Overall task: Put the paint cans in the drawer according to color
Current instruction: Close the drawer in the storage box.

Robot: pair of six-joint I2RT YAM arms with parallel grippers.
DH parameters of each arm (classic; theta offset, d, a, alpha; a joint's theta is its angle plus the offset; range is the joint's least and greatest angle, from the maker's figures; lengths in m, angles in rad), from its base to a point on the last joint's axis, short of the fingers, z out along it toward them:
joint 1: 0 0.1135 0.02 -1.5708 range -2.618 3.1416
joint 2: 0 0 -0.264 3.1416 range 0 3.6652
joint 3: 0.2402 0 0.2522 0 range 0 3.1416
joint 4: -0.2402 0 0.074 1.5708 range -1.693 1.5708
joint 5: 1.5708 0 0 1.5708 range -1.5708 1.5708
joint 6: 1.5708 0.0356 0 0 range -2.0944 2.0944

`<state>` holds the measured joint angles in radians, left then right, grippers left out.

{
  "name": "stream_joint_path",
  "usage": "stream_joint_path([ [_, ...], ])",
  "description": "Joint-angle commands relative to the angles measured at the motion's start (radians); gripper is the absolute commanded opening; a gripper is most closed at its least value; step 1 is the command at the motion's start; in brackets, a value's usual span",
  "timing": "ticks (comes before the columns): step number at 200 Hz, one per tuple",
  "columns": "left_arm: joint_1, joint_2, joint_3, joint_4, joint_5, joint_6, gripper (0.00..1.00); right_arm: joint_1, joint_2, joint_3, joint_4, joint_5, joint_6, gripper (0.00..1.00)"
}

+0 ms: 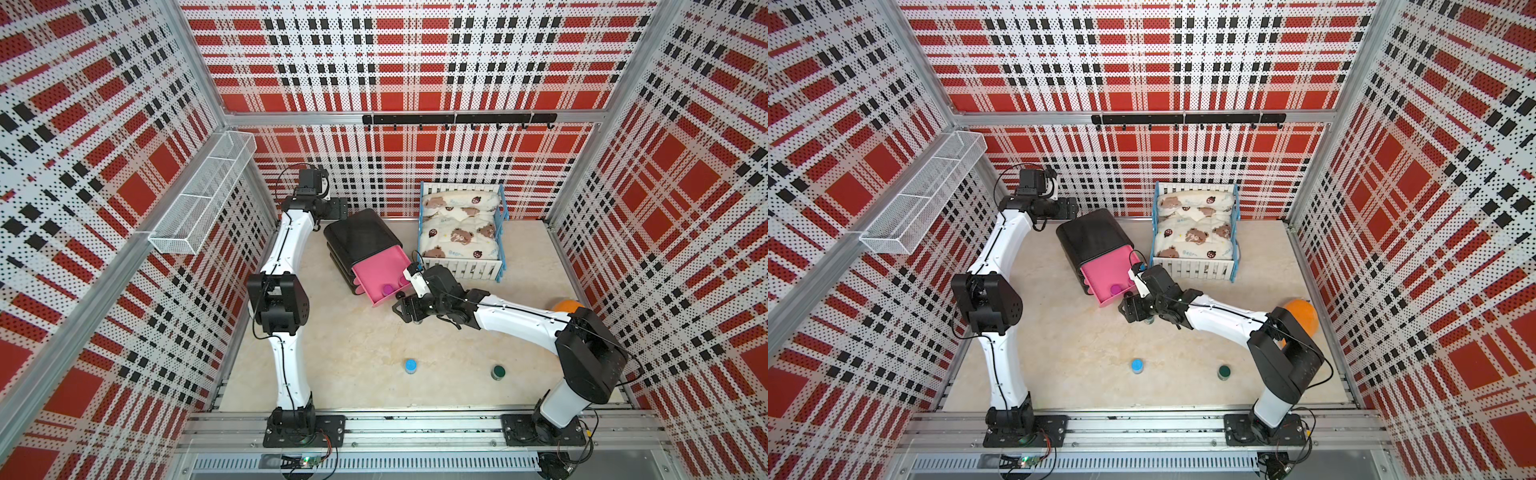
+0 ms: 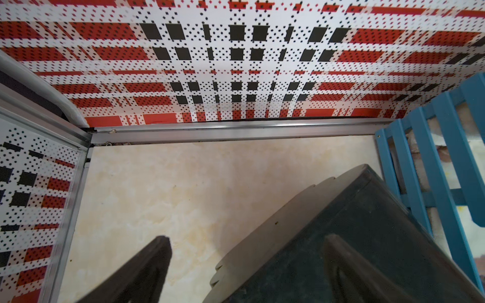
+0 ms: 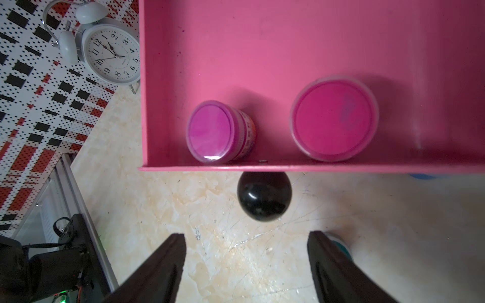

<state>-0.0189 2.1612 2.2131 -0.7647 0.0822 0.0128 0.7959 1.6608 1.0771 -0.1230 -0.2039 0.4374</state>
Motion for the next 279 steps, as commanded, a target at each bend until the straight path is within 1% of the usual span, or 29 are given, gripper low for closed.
stream_joint_path([
  [1,0.007,0.020,0.002,0.028,0.022,0.019,0.97,0.006,0.017,0.033,-0.026,0.036,-0.016,0.85],
  [34,0.007,0.031,0.003,0.034,0.033,0.019,0.97,0.006,0.046,0.069,-0.027,0.037,-0.021,0.86],
  [77,0.014,0.051,0.003,0.039,0.046,0.015,0.97,0.006,0.085,0.114,-0.033,0.033,-0.026,0.84],
  [111,0.017,0.068,0.002,0.041,0.055,0.014,0.97,0.006,0.107,0.136,-0.038,0.040,-0.033,0.79],
  [146,0.019,0.079,-0.001,0.044,0.067,0.015,0.97,0.007,0.126,0.153,-0.043,0.037,-0.034,0.69],
  [170,0.017,0.086,-0.003,0.044,0.071,0.015,0.96,0.006,0.131,0.158,-0.046,0.040,-0.034,0.63],
  [217,0.023,0.088,-0.036,0.065,0.109,0.007,0.95,0.006,0.122,0.165,-0.049,0.052,-0.035,0.40],
  [259,0.030,0.089,-0.046,0.074,0.129,0.000,0.94,0.006,0.103,0.181,-0.067,0.065,-0.047,0.31],
  [279,0.032,0.087,-0.056,0.082,0.140,-0.004,0.94,0.006,0.085,0.187,-0.073,0.079,-0.054,0.29],
])
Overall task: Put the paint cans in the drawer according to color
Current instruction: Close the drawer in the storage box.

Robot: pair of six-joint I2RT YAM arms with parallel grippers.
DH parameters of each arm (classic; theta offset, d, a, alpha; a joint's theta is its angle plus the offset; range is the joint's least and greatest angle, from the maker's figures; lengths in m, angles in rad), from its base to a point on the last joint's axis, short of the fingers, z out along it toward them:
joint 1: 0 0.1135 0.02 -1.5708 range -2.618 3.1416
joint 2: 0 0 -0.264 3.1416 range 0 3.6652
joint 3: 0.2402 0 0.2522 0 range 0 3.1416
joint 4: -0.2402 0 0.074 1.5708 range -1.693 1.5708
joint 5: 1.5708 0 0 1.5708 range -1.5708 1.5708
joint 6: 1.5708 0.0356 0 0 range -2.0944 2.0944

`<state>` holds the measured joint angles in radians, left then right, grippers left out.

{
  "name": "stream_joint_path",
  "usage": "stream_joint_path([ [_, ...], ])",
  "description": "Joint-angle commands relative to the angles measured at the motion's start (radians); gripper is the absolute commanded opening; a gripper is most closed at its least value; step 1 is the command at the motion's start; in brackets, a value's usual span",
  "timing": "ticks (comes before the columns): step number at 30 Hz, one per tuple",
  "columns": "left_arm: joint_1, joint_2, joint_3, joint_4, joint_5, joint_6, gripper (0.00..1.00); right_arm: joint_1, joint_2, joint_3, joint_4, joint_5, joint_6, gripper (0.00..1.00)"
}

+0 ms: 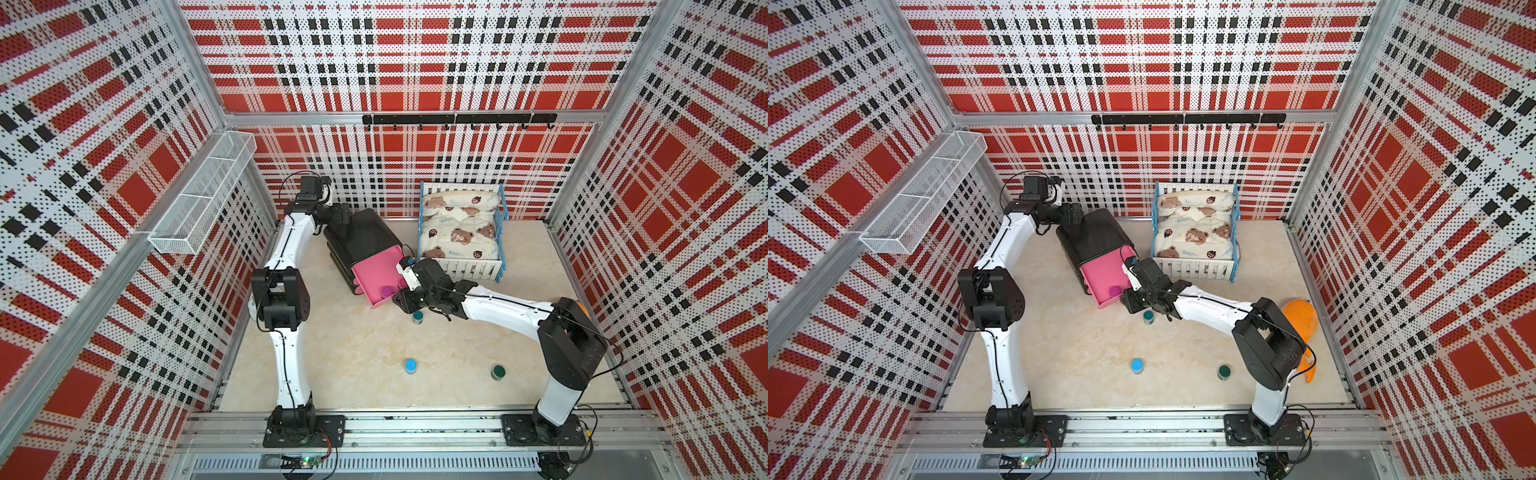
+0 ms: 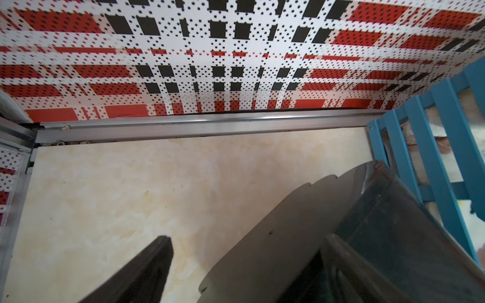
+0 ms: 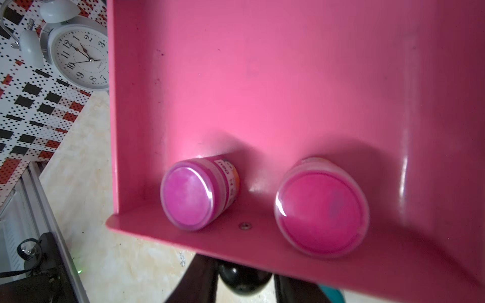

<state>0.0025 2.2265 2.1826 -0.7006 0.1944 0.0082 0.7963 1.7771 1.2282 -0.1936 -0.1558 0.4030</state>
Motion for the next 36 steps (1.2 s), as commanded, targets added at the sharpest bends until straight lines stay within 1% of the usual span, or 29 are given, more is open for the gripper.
stream_joint_path([
  [1,0.010,0.021,-0.026,0.018,0.028,0.000,0.94,0.006,-0.032,0.036,-0.002,0.030,-0.020,0.29],
  [7,0.015,0.019,-0.041,0.023,0.038,0.005,0.93,0.006,-0.054,0.065,-0.023,0.045,-0.033,0.26],
  [17,0.022,0.021,-0.055,0.024,0.055,0.011,0.92,0.006,-0.073,0.154,-0.026,0.042,-0.024,0.26],
  [24,0.023,0.022,-0.061,0.024,0.066,0.016,0.91,0.003,0.015,0.231,-0.007,0.067,-0.044,0.26],
  [27,0.022,0.021,-0.064,0.024,0.072,0.022,0.91,-0.002,0.056,0.264,0.012,0.059,-0.043,0.25],
  [36,0.022,0.021,-0.073,0.024,0.096,0.035,0.91,-0.003,0.124,0.303,0.061,0.065,-0.058,0.26],
])
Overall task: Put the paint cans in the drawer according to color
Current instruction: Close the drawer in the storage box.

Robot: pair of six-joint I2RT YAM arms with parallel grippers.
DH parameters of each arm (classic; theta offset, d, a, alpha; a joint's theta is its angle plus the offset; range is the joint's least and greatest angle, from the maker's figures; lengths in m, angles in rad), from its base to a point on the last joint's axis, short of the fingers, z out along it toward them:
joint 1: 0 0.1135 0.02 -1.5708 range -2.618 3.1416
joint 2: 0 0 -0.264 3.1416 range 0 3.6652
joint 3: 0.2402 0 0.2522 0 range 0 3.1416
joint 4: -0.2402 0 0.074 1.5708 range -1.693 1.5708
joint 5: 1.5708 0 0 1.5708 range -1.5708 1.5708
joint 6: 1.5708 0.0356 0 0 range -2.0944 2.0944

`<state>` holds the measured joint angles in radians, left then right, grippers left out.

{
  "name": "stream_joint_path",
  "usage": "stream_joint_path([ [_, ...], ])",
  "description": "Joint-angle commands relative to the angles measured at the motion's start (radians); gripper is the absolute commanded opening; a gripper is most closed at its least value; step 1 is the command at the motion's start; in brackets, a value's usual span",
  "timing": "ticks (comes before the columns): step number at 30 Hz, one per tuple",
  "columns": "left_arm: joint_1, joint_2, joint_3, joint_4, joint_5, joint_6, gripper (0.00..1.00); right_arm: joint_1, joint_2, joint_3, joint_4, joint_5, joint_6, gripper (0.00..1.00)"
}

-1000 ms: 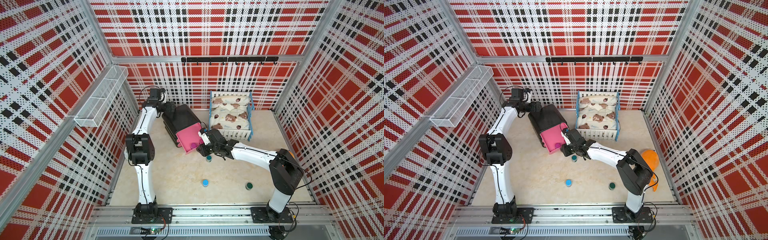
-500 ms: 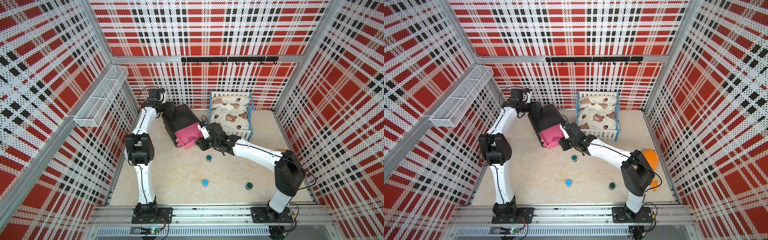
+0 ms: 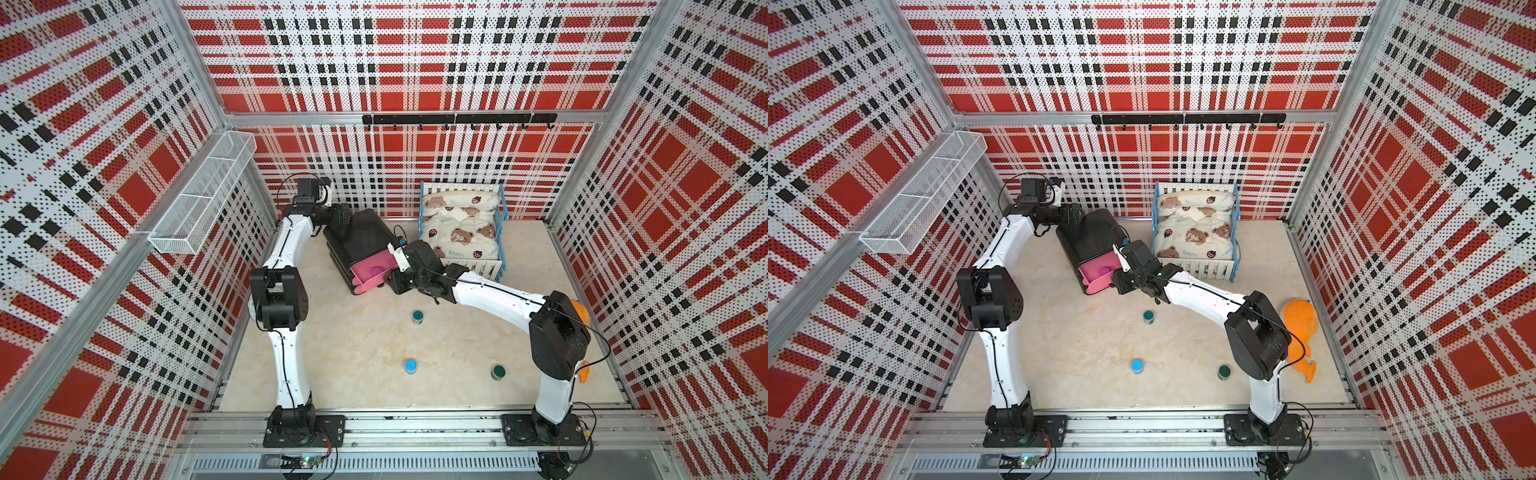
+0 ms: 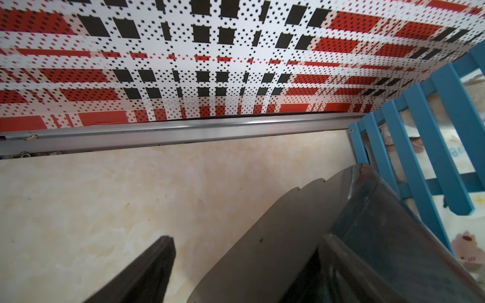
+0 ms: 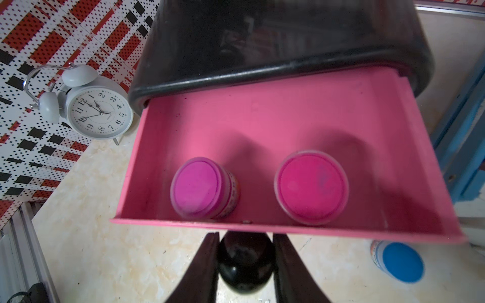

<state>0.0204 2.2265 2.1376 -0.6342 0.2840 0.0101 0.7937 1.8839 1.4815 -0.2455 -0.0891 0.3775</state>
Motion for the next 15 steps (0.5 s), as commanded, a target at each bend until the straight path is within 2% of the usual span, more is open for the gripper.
stream_joint_path([
  [1,0.004,0.021,-0.031,-0.042,0.010,0.034,0.91,-0.002,0.028,0.060,0.115,0.001,-0.037,0.26],
  [15,0.000,0.009,-0.062,-0.042,0.019,0.060,0.90,-0.013,0.148,0.179,0.169,0.014,-0.048,0.29],
])
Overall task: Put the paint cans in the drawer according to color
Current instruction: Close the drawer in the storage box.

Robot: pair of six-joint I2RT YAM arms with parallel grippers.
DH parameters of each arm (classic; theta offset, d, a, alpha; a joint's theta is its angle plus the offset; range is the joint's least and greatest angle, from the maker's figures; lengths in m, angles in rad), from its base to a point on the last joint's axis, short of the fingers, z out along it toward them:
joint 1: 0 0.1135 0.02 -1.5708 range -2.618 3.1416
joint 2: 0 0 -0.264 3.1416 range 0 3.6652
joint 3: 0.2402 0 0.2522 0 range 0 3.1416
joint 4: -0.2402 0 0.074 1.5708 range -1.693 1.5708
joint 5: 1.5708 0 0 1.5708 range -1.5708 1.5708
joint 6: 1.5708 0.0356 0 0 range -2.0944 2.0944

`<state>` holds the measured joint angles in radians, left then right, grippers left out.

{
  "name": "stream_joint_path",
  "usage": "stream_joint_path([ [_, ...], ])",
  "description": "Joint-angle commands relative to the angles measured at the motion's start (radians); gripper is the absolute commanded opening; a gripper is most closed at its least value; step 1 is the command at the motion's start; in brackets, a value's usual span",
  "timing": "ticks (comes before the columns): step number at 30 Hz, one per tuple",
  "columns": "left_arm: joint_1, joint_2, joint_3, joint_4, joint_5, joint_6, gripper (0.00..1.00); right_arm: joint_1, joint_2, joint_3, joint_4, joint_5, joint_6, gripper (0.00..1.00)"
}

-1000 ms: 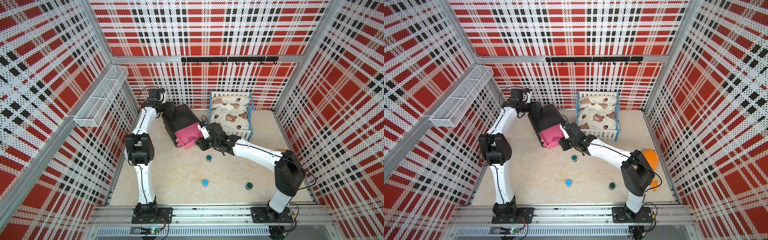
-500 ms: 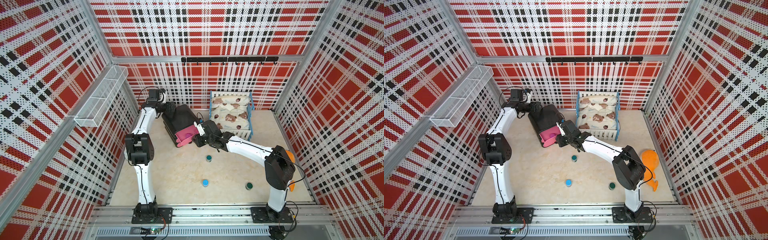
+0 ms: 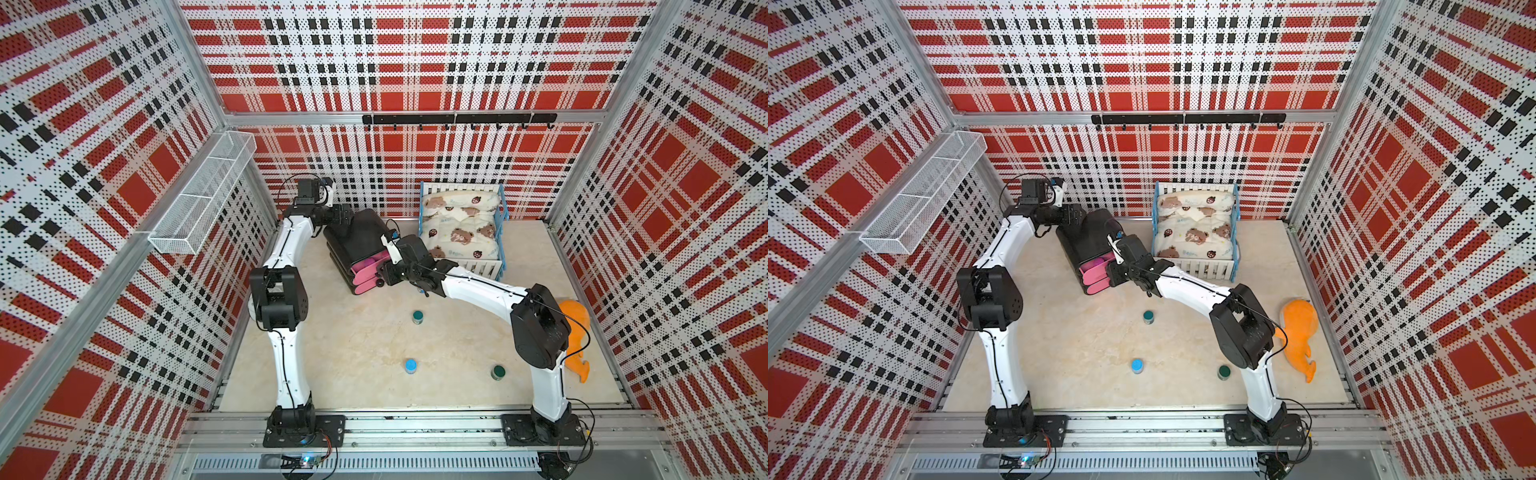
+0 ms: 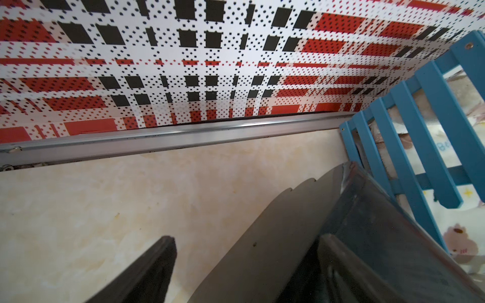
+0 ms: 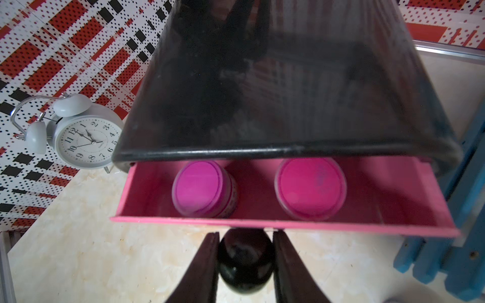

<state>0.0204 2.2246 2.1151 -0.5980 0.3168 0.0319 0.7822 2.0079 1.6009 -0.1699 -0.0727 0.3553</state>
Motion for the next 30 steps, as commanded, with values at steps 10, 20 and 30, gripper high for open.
stream_joint_path([
  [10,-0.005,-0.006,-0.062,-0.079,0.008,0.070,0.90,-0.001,0.084,0.110,0.126,-0.006,-0.018,0.30],
  [20,-0.005,-0.023,-0.063,-0.079,0.019,0.083,0.92,-0.001,0.090,0.130,0.122,-0.009,-0.026,0.46],
  [30,0.016,-0.049,-0.027,-0.079,-0.015,0.053,0.99,-0.001,-0.056,-0.005,0.126,0.032,-0.055,0.92],
])
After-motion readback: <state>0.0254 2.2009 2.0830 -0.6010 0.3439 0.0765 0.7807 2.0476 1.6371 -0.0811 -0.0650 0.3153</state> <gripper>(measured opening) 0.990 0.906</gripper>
